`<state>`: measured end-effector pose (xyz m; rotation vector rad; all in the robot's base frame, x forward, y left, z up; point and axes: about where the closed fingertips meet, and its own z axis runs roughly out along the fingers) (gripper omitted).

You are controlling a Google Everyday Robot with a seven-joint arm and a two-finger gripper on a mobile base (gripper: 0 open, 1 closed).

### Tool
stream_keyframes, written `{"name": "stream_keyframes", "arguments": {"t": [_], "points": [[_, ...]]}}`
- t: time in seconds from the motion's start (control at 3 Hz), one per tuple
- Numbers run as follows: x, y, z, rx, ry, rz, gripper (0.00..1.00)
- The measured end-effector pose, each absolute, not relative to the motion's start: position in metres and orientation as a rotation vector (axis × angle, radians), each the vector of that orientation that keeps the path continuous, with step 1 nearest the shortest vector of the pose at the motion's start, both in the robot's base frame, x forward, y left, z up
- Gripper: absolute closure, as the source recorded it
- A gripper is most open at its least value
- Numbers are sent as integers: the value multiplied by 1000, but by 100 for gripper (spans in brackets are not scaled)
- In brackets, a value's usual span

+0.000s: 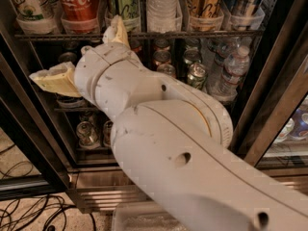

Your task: Pick coke can from top shelf of fridge

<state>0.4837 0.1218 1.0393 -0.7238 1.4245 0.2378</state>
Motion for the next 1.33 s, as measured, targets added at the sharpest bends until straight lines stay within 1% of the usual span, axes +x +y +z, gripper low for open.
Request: {"name": "stream_keyframes", "arguments": {"t": [0.33,0.67,1.0,1.33], "points": [[485,125,1040,-703,1412,260,0],[490,135,1035,-688,1395,300,13],[498,143,1034,-689,1365,299,21],[510,155,1041,-702,1300,261,25]]}}
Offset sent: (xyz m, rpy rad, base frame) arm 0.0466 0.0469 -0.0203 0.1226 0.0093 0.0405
